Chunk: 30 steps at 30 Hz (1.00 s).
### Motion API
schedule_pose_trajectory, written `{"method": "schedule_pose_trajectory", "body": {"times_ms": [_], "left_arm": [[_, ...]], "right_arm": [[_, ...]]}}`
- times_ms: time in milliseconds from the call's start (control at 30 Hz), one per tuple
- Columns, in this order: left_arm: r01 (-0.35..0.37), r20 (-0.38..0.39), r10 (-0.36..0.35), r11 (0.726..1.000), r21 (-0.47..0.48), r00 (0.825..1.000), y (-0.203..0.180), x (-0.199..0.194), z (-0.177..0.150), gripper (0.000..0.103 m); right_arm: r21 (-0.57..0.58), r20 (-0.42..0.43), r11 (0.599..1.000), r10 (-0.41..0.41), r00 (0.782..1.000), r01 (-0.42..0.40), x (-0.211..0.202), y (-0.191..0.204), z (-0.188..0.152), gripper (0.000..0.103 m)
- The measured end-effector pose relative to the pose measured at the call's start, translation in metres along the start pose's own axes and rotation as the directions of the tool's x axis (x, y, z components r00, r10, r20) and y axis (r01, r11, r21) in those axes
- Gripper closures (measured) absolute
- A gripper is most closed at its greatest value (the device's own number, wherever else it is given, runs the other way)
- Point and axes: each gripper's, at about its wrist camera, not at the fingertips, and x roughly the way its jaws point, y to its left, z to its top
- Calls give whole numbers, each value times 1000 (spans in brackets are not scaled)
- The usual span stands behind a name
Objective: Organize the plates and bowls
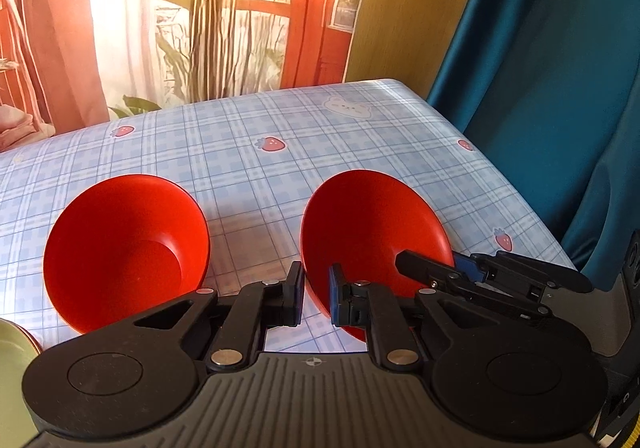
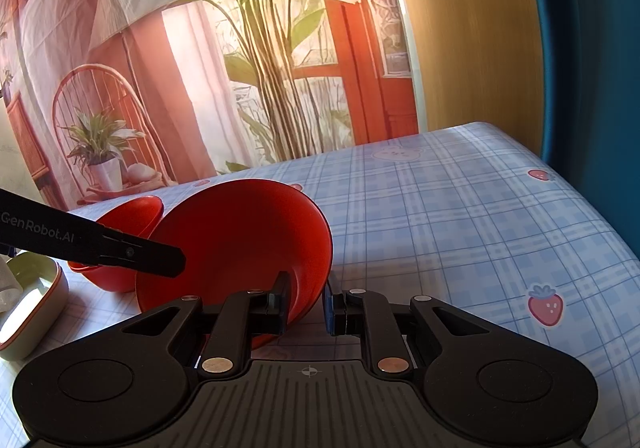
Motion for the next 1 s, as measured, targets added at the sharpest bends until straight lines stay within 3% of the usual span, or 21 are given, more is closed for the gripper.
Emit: {"method": "schedule_pose_trajectory", "body": {"times_ms": [500,633,700,1000], "left_arm": [[-2,-37,1,999,-44,999,9,11,-2,91],[7,-36,-8,999,-47,999,9,10,-2,91],[12,-37,-13,999,-47,999,8,9,-2,91],[58,-55,-65,990,-126,996,12,7,-6,92]], "right_arm": [[11,27,1000,15,1000,-15,-5,-2,-1,83],[36,46,999,28,999,-30,-9,-6,-1,89],[42,35,999,33,999,-34,-10,-6,1,93],[136,-74,991,0,997,10,-12,-7,17,94]]}}
